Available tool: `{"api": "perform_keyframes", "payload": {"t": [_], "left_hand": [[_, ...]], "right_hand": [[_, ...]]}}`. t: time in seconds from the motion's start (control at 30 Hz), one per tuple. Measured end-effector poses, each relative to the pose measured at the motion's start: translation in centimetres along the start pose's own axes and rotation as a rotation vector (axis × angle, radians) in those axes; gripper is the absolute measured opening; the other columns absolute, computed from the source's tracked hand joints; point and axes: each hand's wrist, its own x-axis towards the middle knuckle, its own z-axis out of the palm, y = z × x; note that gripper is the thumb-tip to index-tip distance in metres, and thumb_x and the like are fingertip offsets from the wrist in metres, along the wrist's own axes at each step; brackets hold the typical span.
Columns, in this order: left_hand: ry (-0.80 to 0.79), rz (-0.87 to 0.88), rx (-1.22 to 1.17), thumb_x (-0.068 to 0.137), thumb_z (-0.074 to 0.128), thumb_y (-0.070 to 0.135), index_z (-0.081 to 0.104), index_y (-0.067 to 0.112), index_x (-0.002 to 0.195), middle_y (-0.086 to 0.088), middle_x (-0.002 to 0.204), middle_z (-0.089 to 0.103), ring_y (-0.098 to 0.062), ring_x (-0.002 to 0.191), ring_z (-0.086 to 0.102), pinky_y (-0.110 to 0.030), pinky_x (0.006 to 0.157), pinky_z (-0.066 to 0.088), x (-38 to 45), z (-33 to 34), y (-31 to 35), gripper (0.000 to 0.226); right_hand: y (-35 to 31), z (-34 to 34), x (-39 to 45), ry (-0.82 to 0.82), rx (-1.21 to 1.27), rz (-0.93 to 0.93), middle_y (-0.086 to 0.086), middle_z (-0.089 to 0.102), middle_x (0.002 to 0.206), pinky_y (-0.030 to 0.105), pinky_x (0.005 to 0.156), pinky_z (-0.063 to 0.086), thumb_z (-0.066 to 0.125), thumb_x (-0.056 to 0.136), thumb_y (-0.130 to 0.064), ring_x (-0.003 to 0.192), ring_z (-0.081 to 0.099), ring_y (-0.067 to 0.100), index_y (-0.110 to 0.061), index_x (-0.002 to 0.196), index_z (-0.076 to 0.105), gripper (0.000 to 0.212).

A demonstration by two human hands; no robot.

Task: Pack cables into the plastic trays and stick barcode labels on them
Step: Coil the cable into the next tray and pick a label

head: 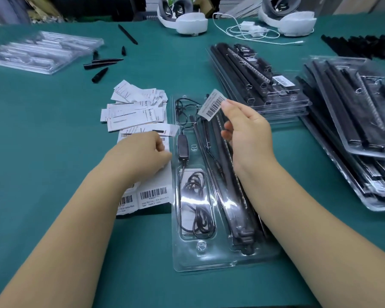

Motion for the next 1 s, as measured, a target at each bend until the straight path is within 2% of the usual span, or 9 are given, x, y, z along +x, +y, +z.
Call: {"api": "perform_keyframes", "payload": {"t": [0.07,0.2,0.43,0.5,0.6,0.67,0.83,0.93,1.0], "left_hand": [[-0.113,0.014,0.059,0.090,0.052,0.029,0.057,0.019,0.085,0.001,0.082,0.063,-0.014,0.070,0.055,-0.030,0.062,0.044,0.1,-0.2,-0.3,0.013],[-0.248,-0.006,0.027,0.089,0.057,0.026,0.058,0.021,0.082,0.003,0.079,0.062,-0.012,0.064,0.054,-0.026,0.055,0.040,-0.3,-1.2,-1.0,0.009],[-0.005,0.024,-0.335,0.089,0.052,0.030,0.060,0.030,0.091,0.006,0.073,0.057,-0.013,0.061,0.051,-0.026,0.055,0.037,0.0,-1.4,0.5,0.008],[-0.019,0.042,-0.317,0.092,0.048,0.033,0.058,0.032,0.114,0.005,0.093,0.062,-0.012,0.074,0.058,-0.024,0.061,0.039,1.0,-1.1,1.8,0.024],[0.010,0.036,-0.090,0.097,0.038,0.033,0.041,0.023,0.141,-0.007,0.137,0.052,-0.025,0.119,0.051,-0.030,0.086,0.037,3.8,-0.2,3.3,0.044],[0.090,0.013,0.012,0.099,0.035,0.034,0.044,0.017,0.137,-0.011,0.134,0.054,-0.030,0.117,0.050,-0.034,0.083,0.037,5.3,0.7,3.4,0.043],[0.242,0.055,0.058,0.099,0.035,0.040,0.055,0.015,0.119,-0.011,0.109,0.063,-0.028,0.090,0.052,-0.031,0.066,0.033,6.5,2.8,2.2,0.038],[0.262,0.073,0.018,0.097,0.041,0.046,0.055,0.017,0.122,-0.009,0.111,0.064,-0.029,0.099,0.057,-0.031,0.068,0.033,6.8,3.0,1.8,0.041],[0.255,0.040,-0.098,0.093,0.047,0.050,0.046,0.019,0.126,-0.006,0.105,0.064,-0.029,0.100,0.059,-0.032,0.069,0.033,6.9,3.0,1.6,0.045]], "right_hand": [[0.1,-0.3,0.4,0.030,0.025,0.075,-0.018,0.062,0.055,0.016,0.057,0.047,0.066,0.087,-0.021,0.055,0.049,0.000,-0.024,0.078,0.069,0.011],[0.4,-0.2,0.6,0.031,0.027,0.091,-0.015,0.061,0.053,0.017,0.055,0.047,0.065,0.087,-0.020,0.050,0.049,0.000,-0.023,0.074,0.069,0.014],[0.7,-0.2,0.9,0.013,-0.069,0.124,-0.015,0.057,0.047,0.019,0.054,0.045,0.061,0.089,-0.018,0.047,0.048,0.001,-0.020,0.075,0.066,0.015],[0.5,0.1,0.9,0.040,-0.099,0.183,-0.011,0.055,0.048,0.019,0.051,0.044,0.059,0.090,-0.016,0.045,0.046,0.003,-0.018,0.073,0.063,0.017],[0.1,0.6,1.0,0.044,-0.127,0.262,-0.004,0.050,0.058,0.020,0.048,0.041,0.063,0.086,-0.018,0.047,0.042,0.008,-0.016,0.069,0.060,0.018],[-0.4,0.7,1.0,0.002,-0.166,0.288,-0.004,0.051,0.064,0.019,0.045,0.039,0.069,0.082,-0.023,0.048,0.041,0.008,-0.017,0.067,0.062,0.017],[-1.8,1.8,2.9,-0.039,-0.129,0.212,-0.004,0.054,0.068,0.021,0.052,0.040,0.070,0.082,-0.021,0.055,0.044,0.007,-0.016,0.070,0.064,0.014],[-1.4,3.8,4.7,-0.060,-0.245,0.206,0.002,0.054,0.075,0.024,0.060,0.043,0.066,0.086,-0.017,0.063,0.046,0.012,-0.009,0.079,0.062,0.011],[-0.8,5.2,5.6,-0.058,-0.362,0.204,0.010,0.060,0.087,0.030,0.067,0.043,0.064,0.086,-0.015,0.072,0.048,0.017,0.002,0.096,0.064,0.020]]}}
